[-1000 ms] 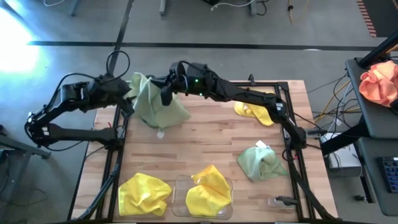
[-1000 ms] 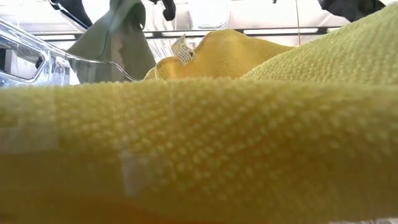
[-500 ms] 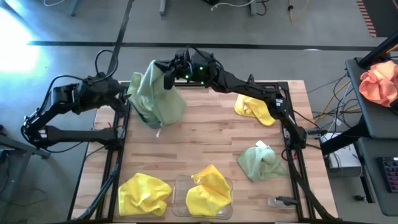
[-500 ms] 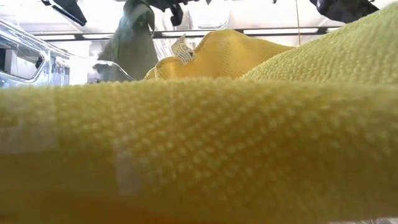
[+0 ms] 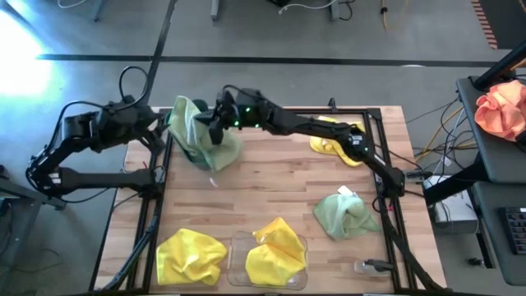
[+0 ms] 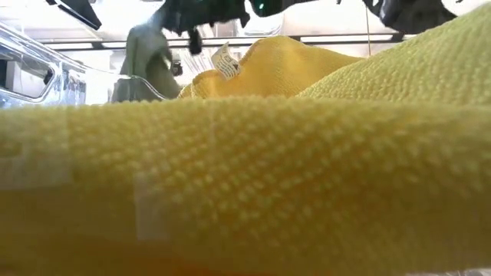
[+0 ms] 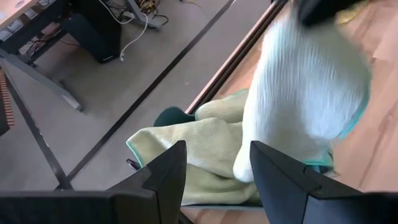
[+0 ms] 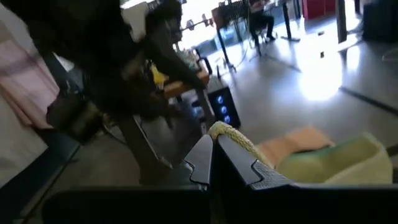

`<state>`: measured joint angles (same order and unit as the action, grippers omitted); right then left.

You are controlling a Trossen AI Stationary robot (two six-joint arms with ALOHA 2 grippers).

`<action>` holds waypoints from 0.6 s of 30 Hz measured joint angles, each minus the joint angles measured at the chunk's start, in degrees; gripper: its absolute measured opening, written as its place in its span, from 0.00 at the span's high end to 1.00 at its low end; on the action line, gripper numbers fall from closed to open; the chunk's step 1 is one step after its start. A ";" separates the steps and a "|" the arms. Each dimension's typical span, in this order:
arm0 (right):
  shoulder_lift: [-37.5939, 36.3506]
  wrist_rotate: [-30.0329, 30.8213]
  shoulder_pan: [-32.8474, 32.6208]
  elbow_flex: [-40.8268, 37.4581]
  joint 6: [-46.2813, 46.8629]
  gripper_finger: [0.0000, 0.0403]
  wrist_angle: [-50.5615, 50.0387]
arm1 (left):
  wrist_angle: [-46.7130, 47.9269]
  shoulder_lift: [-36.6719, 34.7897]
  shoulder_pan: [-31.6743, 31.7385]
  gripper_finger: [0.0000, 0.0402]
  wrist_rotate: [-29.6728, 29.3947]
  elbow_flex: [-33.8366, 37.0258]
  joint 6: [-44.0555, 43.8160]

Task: Sort microfiber towel by color & place in baskets
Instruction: Put the left green towel into the blue bin

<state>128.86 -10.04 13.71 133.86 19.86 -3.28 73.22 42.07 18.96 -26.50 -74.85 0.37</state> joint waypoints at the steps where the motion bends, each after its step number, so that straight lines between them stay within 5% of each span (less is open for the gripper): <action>1: 1.02 -0.56 -0.08 0.00 0.84 0.98 0.06 | 0.21 -0.19 0.00 0.60 0.00 0.00 -0.03; 9: 7.08 -5.60 -0.21 -0.02 10.13 0.98 0.63 | 1.15 -1.49 0.00 0.60 0.00 0.00 -0.91; 18: 7.78 -6.91 -0.69 -0.02 10.17 0.97 0.87 | 1.13 -2.47 0.00 0.60 0.00 0.00 -1.53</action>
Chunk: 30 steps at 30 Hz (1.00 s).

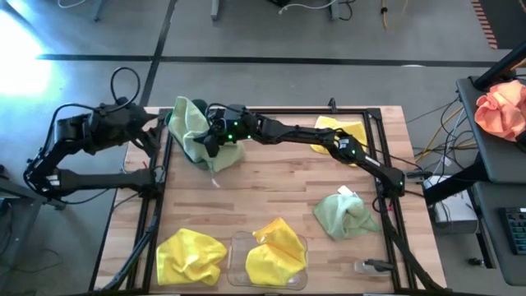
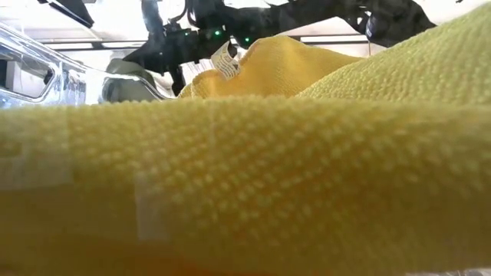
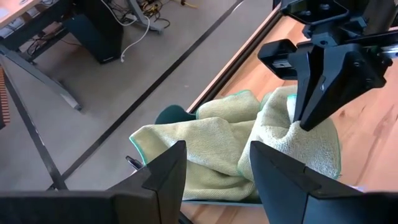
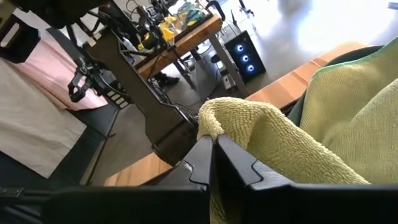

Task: Sort microfiber towel by color & place in baskets
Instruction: Put the left green towel into the blue bin, then put the right yellow towel into the transparent bin

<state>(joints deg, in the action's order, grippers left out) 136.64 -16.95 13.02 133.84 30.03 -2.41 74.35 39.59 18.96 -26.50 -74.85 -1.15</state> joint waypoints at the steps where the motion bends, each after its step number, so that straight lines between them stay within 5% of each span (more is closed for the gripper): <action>1: 0.00 0.00 0.00 0.00 -0.01 0.96 0.03 | 0.00 -0.02 0.00 0.60 0.00 0.00 -0.06; 18: -0.33 8.17 2.59 0.00 -0.21 0.66 1.34 | -0.04 0.04 -0.02 0.60 0.02 0.00 -0.91; 21: -0.46 5.44 3.44 0.00 3.08 0.67 1.46 | -0.04 0.04 -0.02 0.60 0.02 0.00 -0.91; 26: -1.38 -8.88 3.89 0.00 8.55 0.68 0.30 | 0.00 0.04 -0.01 0.60 0.02 0.02 -0.91; 30: -2.68 -6.02 3.78 0.00 5.43 0.69 -7.59 | 0.00 0.11 -0.01 0.60 0.02 0.02 -0.94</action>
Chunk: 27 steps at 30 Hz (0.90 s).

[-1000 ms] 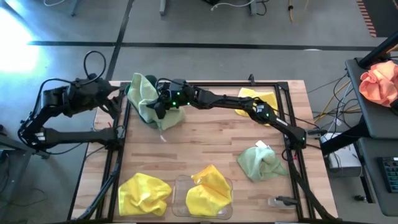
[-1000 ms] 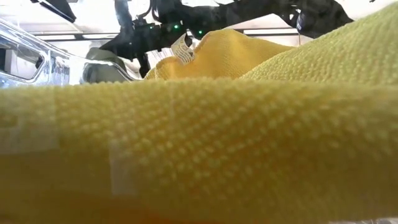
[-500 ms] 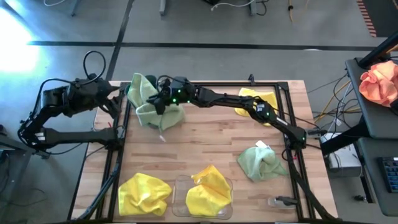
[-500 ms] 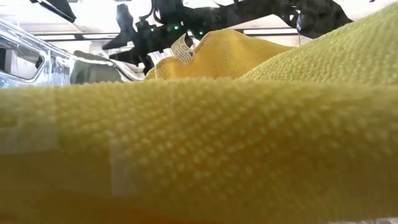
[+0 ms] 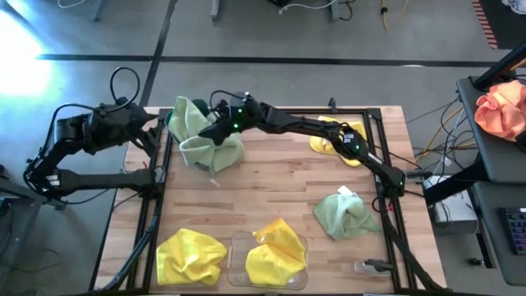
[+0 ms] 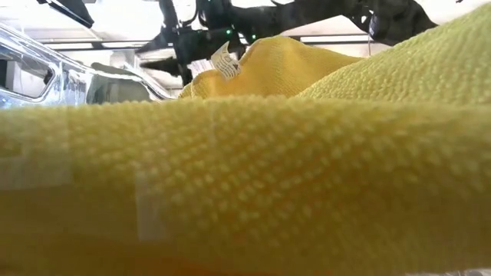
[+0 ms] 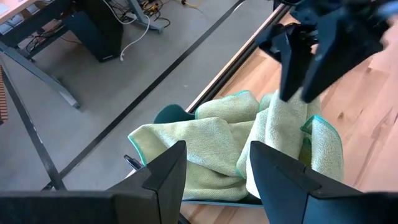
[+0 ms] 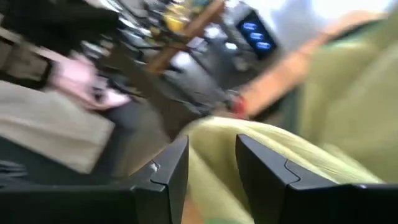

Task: Sort microfiber towel by color & place in baskets
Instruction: Put the right yellow towel into the transparent bin

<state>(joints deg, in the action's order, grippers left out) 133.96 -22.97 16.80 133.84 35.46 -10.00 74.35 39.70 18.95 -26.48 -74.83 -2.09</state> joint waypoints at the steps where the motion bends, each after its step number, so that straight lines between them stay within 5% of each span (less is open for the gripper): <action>1: -0.53 2.44 0.02 0.00 -1.81 0.69 -3.38 | -0.02 0.00 0.01 0.60 0.00 0.00 0.00; 6: -3.90 18.61 0.07 0.00 -11.78 0.69 -24.62 | -1.99 0.11 -0.01 0.60 1.55 1.76 0.43; 10: -7.69 28.05 -1.02 0.00 -17.34 0.69 -37.96 | -8.75 0.16 -0.01 0.60 8.52 6.23 3.71; 17: -12.76 28.92 -3.24 0.00 -21.99 0.69 -56.81 | -21.18 2.80 -0.03 0.60 12.76 14.30 8.16; 24: -13.97 28.98 -5.84 0.00 -27.01 0.70 -78.61 | -25.76 7.58 -0.03 0.60 18.50 14.58 6.19; 27: -14.45 29.02 -6.82 -1.50 -30.78 0.72 -79.73 | -28.78 8.78 -0.03 0.60 18.54 14.58 3.78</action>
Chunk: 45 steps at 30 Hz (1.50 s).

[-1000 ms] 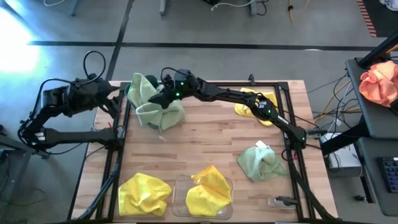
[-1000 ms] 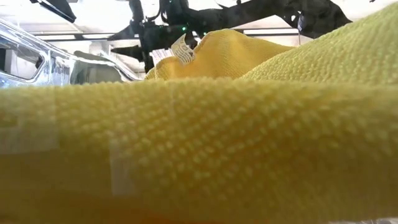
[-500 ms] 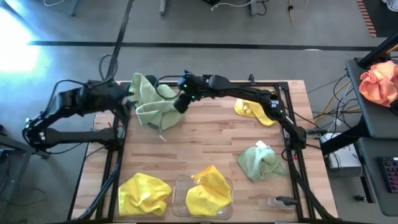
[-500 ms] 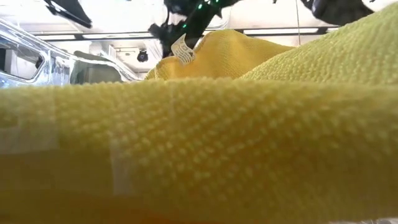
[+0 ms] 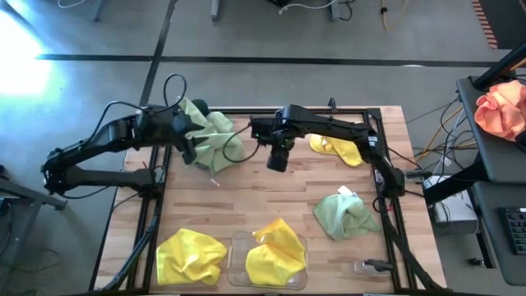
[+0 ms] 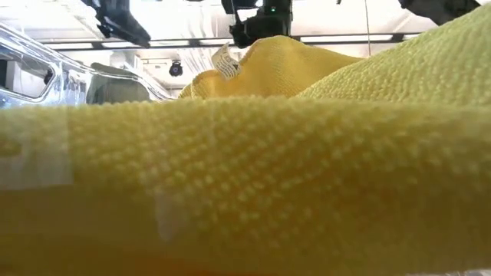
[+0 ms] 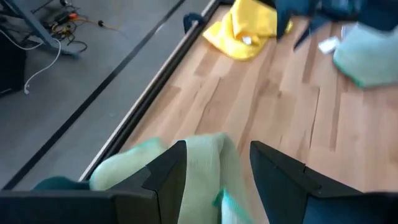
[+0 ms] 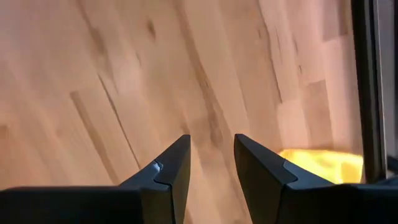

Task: Sort microfiber towel by color & place in baskets
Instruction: Put the right yellow towel into the transparent bin

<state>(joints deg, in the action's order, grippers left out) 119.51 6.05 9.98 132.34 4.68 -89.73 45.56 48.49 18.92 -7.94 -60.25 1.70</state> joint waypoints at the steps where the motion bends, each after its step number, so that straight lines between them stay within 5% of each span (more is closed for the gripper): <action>1: -0.62 0.02 -0.24 -0.91 -1.28 0.72 -0.01 | -1.13 0.27 0.00 0.60 0.02 0.00 -0.86; 9: -12.45 0.17 -0.20 -16.33 -8.14 0.75 2.05 | -7.93 1.71 -0.02 0.60 -0.02 -0.02 -6.77; 26: -46.46 -2.57 9.18 -69.59 -6.14 0.77 43.72 | -26.65 8.47 -1.87 0.60 -0.03 -0.04 -11.25; 32: -49.82 -1.93 11.94 -75.72 -4.67 0.77 47.58 | -28.61 8.34 -1.88 0.60 -4.43 -0.04 -11.56; 38: -48.89 11.82 13.64 -76.88 -7.39 0.79 42.44 | -31.18 7.76 -1.90 0.60 -6.58 -0.04 -13.66; 45: -48.19 11.95 19.53 -81.19 -6.07 0.78 41.21 | -34.71 9.39 -1.95 0.60 -6.69 -0.04 -14.73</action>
<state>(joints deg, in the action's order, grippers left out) 71.32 18.00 29.51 51.15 -1.39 -48.52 10.85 57.88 16.97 -14.63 -60.29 -13.04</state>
